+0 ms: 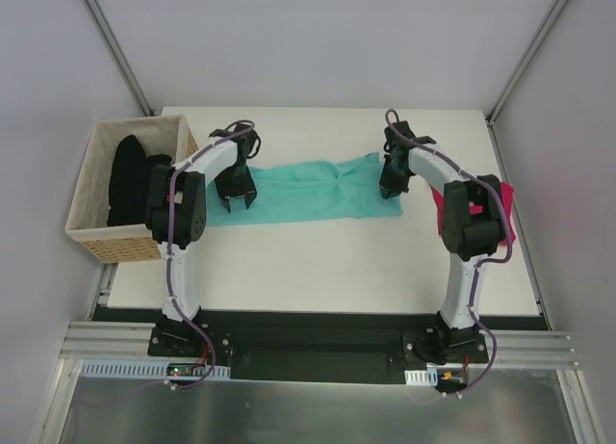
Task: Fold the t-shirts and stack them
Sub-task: Fold the flattened tshirt in 1/3 of the way
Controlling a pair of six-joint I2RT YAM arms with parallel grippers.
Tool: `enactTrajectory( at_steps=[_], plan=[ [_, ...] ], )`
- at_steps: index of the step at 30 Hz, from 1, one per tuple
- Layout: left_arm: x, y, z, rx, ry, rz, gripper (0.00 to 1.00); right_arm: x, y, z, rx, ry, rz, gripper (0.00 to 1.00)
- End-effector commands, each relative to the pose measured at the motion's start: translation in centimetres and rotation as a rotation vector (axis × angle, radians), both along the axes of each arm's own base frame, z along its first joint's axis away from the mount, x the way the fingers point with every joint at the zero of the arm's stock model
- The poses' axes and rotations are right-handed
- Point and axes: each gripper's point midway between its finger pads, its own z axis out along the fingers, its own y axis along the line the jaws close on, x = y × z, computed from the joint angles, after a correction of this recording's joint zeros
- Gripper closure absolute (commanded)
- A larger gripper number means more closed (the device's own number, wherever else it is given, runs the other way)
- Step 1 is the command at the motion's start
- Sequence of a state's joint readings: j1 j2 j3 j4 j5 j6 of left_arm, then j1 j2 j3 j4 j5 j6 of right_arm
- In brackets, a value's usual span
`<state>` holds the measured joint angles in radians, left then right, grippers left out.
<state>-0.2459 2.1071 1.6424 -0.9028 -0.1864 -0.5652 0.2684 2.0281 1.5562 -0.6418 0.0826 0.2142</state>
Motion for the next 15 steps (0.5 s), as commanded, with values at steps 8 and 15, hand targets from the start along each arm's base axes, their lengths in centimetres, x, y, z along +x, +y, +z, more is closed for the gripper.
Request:
enactTrajectory(
  at_steps=[8,15],
  plan=[
    [-3.2,0.4,-2.5,-0.029,0.146,-0.006,0.48,-1.5,0.4,-1.3,0.065,0.082,-0.076,0.91],
    [-4.1,0.3,-3.1,-0.036,0.177,-0.004,0.48,-3.0,0.0,-1.7,0.067,0.105,-0.126,0.91]
  ],
)
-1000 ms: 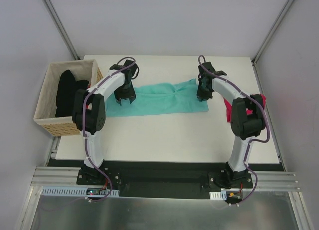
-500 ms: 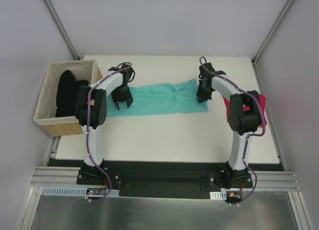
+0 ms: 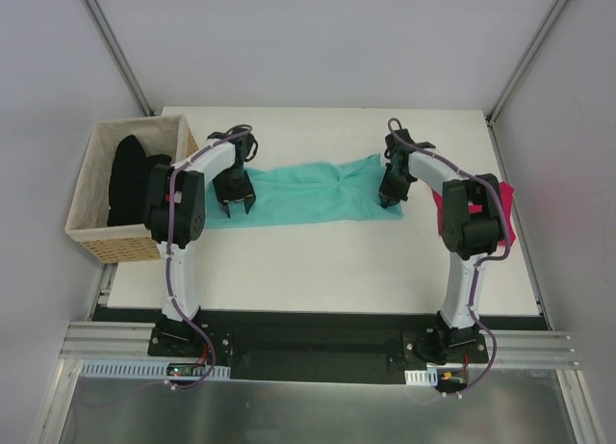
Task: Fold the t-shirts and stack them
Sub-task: Fold the flattened tshirt in 1/3 of the way
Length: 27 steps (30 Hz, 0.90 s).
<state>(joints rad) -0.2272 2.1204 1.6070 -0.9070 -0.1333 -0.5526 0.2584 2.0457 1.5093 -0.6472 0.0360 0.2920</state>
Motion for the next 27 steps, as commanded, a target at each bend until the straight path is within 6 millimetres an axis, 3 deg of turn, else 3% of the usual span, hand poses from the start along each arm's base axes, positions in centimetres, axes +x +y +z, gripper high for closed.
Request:
enactTrajectory(
  at_steps=[1,12,27],
  plan=[
    [-2.8,0.2,-1.8,0.002,0.111,-0.011,0.48,-1.5,-0.4,0.2,0.018,0.029,-0.063,0.91],
    [-5.8,0.5,-0.8,0.013,0.124,0.002,0.49,-5.0,-1.5,0.5,0.010,0.044,-0.153,0.92],
    [-10.4,-1.1,-0.5,0.033,0.159,-0.025,0.48,-10.3,-3.1,-0.5,-0.008,0.068,-0.232,0.93]
  ],
)
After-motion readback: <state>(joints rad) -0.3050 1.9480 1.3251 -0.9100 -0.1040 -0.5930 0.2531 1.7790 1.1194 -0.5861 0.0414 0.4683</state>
